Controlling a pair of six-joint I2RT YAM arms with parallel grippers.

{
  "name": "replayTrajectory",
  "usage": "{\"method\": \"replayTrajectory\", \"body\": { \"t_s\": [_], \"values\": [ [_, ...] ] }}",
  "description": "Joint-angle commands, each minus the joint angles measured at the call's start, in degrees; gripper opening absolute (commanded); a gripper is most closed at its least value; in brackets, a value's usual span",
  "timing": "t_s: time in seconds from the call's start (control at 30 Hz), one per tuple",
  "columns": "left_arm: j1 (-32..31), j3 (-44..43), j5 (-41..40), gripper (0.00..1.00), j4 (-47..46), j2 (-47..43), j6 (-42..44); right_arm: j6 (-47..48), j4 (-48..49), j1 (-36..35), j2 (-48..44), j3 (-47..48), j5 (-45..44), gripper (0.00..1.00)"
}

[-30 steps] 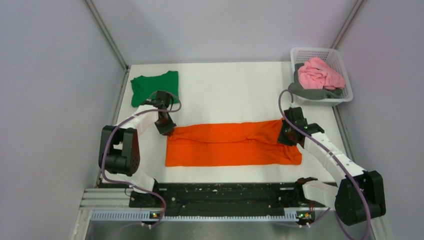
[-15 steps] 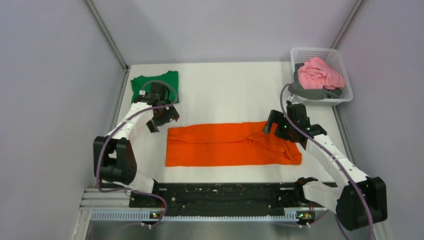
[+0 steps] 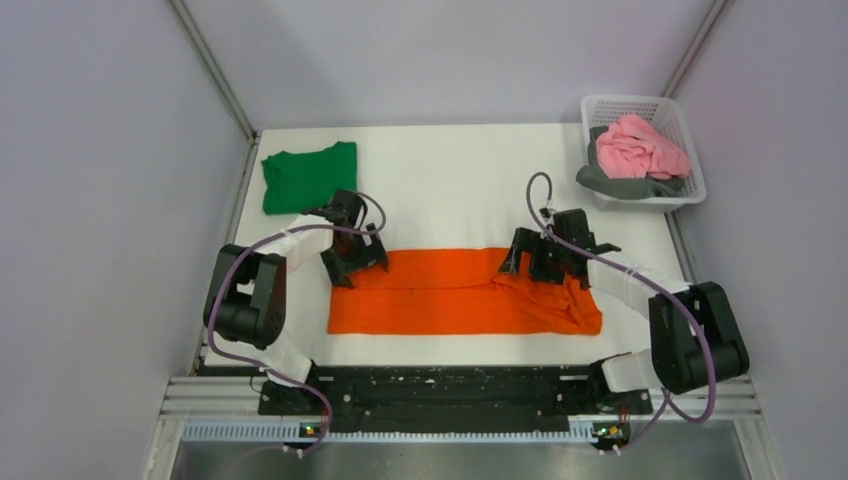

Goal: Fold and stack the t-shirts
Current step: Fold the other side of the tshirt into a rectangle

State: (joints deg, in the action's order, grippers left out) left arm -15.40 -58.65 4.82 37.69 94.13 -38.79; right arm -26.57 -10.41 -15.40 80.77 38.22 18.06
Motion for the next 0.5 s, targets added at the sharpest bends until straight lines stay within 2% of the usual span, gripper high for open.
{"method": "replayTrajectory", "body": {
  "t_s": [0.0, 0.23, 0.47],
  "values": [
    [0.59, 2.89, -4.12, 0.99, 0.81, -0.1, -0.02, 1.44, -4.34, -1.99, -7.68, -4.18, 3.6, 0.99],
    [0.81, 3.59, -5.85, 0.99, 1.22, 0.12, -0.77, 0.31, -13.53, -7.67, -19.24, -8.05, 4.67, 0.99],
    [0.81, 3.35, -7.34, 0.99, 2.6, 0.23, -0.88, 0.56, -22.46, -14.73, -23.96, -8.15, 8.36, 0.99]
  ]
}}
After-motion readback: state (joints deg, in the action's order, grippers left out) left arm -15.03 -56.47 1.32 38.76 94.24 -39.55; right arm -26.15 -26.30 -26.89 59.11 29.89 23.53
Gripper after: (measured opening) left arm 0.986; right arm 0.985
